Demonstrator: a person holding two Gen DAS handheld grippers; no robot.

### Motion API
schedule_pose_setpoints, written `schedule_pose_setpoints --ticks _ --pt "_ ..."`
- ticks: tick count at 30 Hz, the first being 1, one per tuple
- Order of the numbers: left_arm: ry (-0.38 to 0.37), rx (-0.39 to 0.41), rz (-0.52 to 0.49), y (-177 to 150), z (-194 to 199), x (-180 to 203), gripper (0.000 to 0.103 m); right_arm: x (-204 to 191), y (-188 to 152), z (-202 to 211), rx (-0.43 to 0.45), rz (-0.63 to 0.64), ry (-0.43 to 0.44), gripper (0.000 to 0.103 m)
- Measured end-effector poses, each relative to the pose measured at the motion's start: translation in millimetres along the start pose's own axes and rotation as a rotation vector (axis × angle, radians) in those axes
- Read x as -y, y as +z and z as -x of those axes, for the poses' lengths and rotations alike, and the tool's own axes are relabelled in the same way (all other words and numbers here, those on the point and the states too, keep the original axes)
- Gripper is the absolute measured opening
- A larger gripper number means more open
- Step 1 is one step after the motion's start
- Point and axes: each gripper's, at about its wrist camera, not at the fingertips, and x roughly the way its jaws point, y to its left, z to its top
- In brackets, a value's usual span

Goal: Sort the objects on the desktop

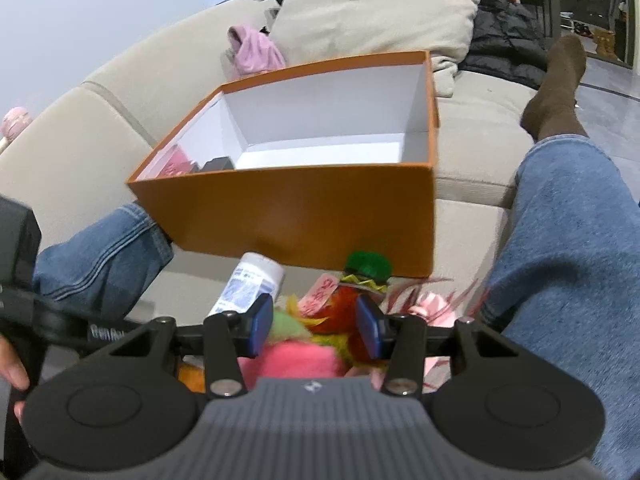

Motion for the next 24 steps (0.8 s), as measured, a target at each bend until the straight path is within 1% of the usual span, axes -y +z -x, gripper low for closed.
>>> schedule_pose_setpoints --ticks 1,2,3,5,6,10,12,14,16,18,20,22,24 --pt "0.002 0.007 -0.017 -1 1 2 0.032 2 2 -3 -0.005 -0.003 -0.012 0.048" --pt "0.005 0.012 -0.031 -1 2 5 0.019 4 2 -5 -0.011 -0.006 -0.024 0.046" --pt "0.002 0.016 -0.043 -2 4 6 0.014 6 2 -8 -0.019 -0.011 -0.030 0.041" --pt "-0.015 0.041 -0.050 -3 13 8 0.010 10 1 -11 -0.033 -0.021 -0.031 0.036" --pt "-0.015 0.059 -0.059 -4 17 9 0.009 10 1 -12 -0.037 -0.022 -0.029 0.035" --pt "-0.019 0.162 -0.066 1 56 11 0.007 10 -1 -11 -0.037 -0.013 -0.030 0.035" --pt "0.001 0.220 -0.078 4 76 13 0.007 11 0 -11 -0.037 -0.017 -0.029 0.035" --pt "0.011 0.256 -0.088 8 87 14 0.006 11 0 -12 -0.038 -0.018 -0.022 0.035" --pt "0.036 0.260 -0.104 12 84 18 0.006 9 0 -14 -0.045 -0.014 -0.013 0.035" --pt "0.069 0.241 -0.113 12 70 21 0.006 8 0 -18 -0.055 -0.012 -0.008 0.035" --pt "0.090 0.239 -0.122 7 63 20 0.006 9 0 -24 -0.071 -0.014 -0.023 0.033" --pt "0.100 0.256 -0.132 5 65 20 0.006 11 0 -30 -0.083 -0.019 -0.032 0.031" --pt "0.098 0.247 -0.128 6 66 19 0.006 13 1 -38 -0.101 -0.028 -0.024 0.031"
